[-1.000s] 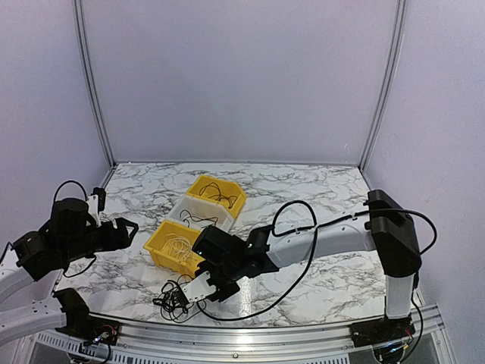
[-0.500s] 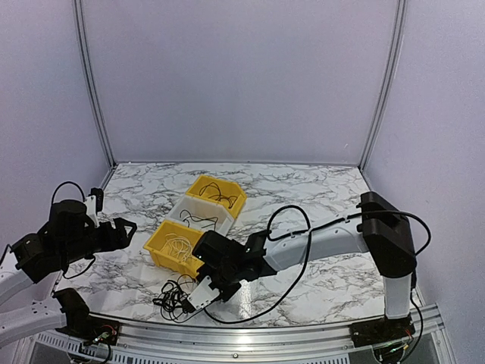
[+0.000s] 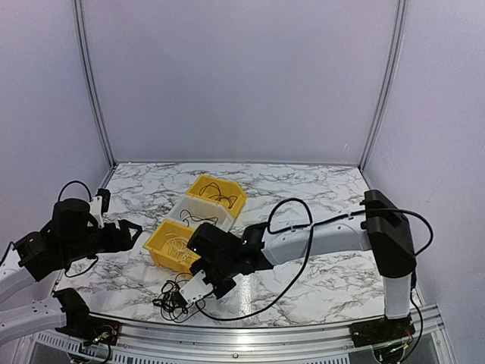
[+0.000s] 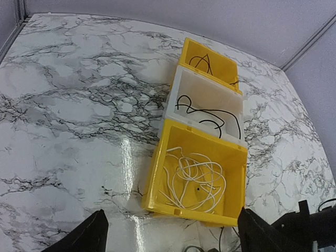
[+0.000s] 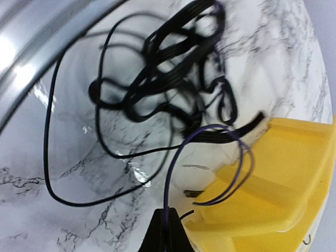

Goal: Untangle the cables

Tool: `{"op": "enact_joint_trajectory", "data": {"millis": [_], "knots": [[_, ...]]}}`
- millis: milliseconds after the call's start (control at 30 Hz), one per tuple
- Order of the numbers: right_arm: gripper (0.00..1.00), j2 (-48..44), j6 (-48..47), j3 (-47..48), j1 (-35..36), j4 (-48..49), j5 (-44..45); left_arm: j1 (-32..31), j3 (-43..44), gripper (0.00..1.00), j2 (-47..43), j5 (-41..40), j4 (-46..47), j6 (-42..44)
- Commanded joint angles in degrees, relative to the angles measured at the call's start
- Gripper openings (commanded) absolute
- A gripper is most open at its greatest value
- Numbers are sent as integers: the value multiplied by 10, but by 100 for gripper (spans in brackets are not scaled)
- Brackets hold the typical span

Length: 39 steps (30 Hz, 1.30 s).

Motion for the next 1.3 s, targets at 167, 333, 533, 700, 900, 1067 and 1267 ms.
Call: {"op": "enact_joint_trajectory", "data": {"millis": [167, 333, 533, 700, 900, 1067, 1267], "knots": [[0, -86, 171, 187, -42, -139, -146, 3, 14, 87, -35, 138, 68, 79], [0, -76, 265, 266, -75, -168, -174, 3, 55, 86, -42, 194, 78, 122], [0, -77, 331, 315, -110, -186, -209, 3, 118, 86, -10, 226, 91, 140], [0, -71, 366, 397, -134, -221, -293, 2, 156, 85, 32, 269, 94, 140], [0, -69, 422, 529, -139, -196, -317, 0, 153, 83, 45, 249, 115, 126], [0, -108, 483, 516, -143, -83, -297, -3, 114, 83, 63, 246, 180, 88], [0, -105, 500, 555, -144, -16, -290, -23, 52, 80, 104, 210, 310, 43]]}}
